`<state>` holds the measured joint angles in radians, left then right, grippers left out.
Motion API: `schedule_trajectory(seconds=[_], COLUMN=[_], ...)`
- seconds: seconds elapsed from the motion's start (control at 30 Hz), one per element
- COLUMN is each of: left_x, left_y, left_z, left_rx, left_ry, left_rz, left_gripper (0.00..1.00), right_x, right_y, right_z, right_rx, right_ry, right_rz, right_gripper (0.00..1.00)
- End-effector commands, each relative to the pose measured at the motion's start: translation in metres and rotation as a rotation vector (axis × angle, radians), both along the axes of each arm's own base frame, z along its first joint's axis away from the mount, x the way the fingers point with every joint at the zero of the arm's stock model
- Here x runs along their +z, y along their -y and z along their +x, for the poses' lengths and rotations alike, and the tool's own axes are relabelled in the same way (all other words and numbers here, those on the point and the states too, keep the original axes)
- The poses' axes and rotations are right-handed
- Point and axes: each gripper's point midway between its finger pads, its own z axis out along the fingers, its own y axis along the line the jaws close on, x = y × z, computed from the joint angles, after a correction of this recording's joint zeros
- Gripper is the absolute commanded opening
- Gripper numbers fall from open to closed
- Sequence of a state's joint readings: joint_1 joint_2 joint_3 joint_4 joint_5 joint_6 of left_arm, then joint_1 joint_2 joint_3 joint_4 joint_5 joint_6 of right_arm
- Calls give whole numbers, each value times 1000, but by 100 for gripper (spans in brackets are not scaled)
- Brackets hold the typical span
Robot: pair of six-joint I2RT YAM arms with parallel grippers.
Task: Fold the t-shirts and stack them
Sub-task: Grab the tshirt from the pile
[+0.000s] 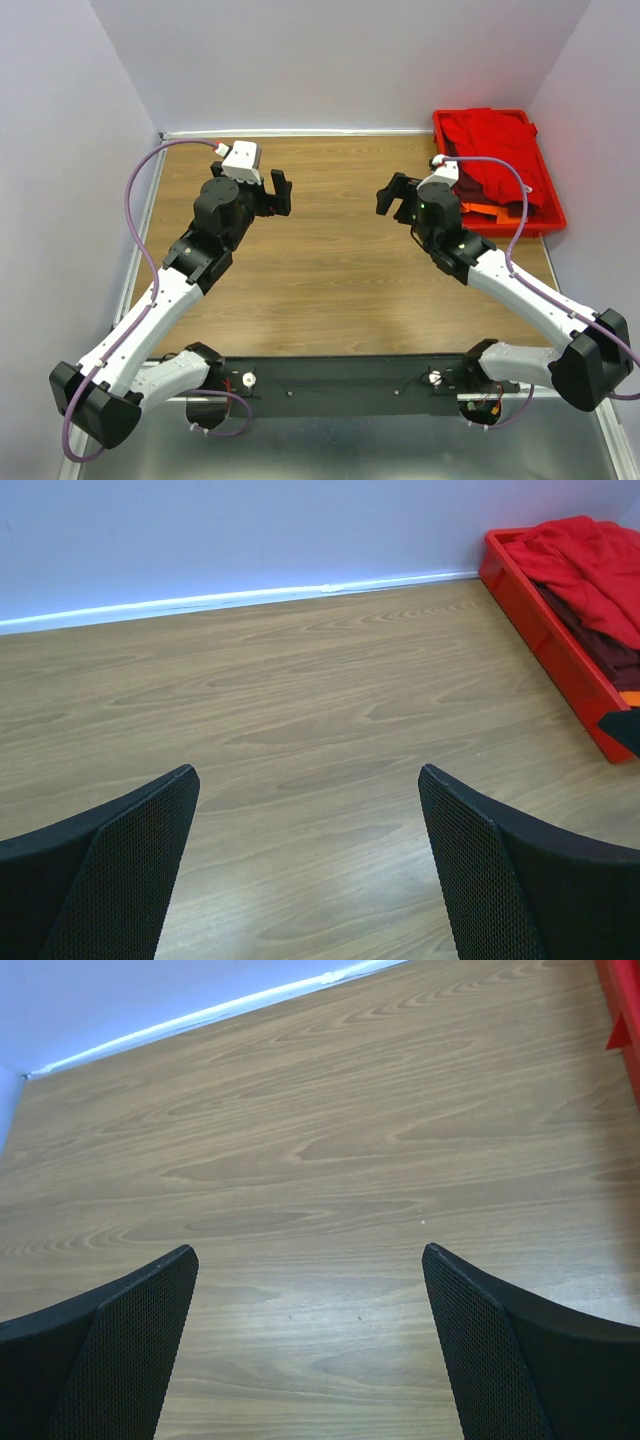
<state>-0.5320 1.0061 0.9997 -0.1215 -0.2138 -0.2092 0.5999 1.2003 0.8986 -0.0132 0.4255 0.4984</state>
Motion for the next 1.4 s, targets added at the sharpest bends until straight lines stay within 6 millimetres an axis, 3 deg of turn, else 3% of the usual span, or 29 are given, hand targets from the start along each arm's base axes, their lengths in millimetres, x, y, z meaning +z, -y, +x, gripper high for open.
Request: schedule_trajectory(seconds=[0.0,0.1,0.17,0.2,0.27,0.3,0.33,0.4,0.43,0.47,0.5,0.53,0.57,0.7,0.83,0.93,1.1,1.23,1.37], left_x=[-4,-6,-5,-5,-5,-5,-4,-3,-3,-3,-2,-2,-3,-3,-3,-3,-10,-17,-15], left_y=[-1,2,3,3,4,3,3,2,1,0,-2,-2,-3,-3,-5,-8,-13,-15,-16], left_z=[3,3,3,3,2,2,2,1,1,2,1,1,2,2,3,4,8,11,10], left_rx=[8,-5,-11,-12,-17,-13,-14,-8,-3,1,9,9,13,18,25,36,66,82,84], left_ry=[-4,-11,-11,-10,-9,-8,-8,-3,-3,-2,1,1,1,-1,1,1,-12,-24,-19], left_rz=[5,2,1,-3,-4,-2,-5,-6,-4,-4,-4,-4,0,0,3,4,15,30,27], left_gripper=[98,98,98,98,98,98,98,98,98,98,98,98,98,98,98,98,98,98,98], right_x=[11,17,6,13,15,34,22,17,29,12,11,8,0,-20,-41,-55,-65,-77,-102], right_y=[9,4,-5,-11,-4,-2,23,46,87,104,121,154,169,243,287,308,329,334,332], right_z=[5,14,27,42,64,79,104,129,149,161,169,177,186,192,188,189,185,181,186], right_rx=[-47,-42,-21,-28,-55,-69,-129,-145,-232,-279,-318,-393,-435,-615,-712,-745,-794,-808,-773], right_ry=[17,22,-3,4,-3,25,-12,-49,-31,-73,-77,-85,-107,-151,-190,-215,-237,-261,-309], right_rz=[-21,-32,-97,-113,-165,-147,-158,-98,-67,-52,-47,-48,-51,-65,-48,-47,-79,-85,-88], right_gripper=[100,100,100,100,100,100,100,100,100,100,100,100,100,100,99,97,93,91,87])
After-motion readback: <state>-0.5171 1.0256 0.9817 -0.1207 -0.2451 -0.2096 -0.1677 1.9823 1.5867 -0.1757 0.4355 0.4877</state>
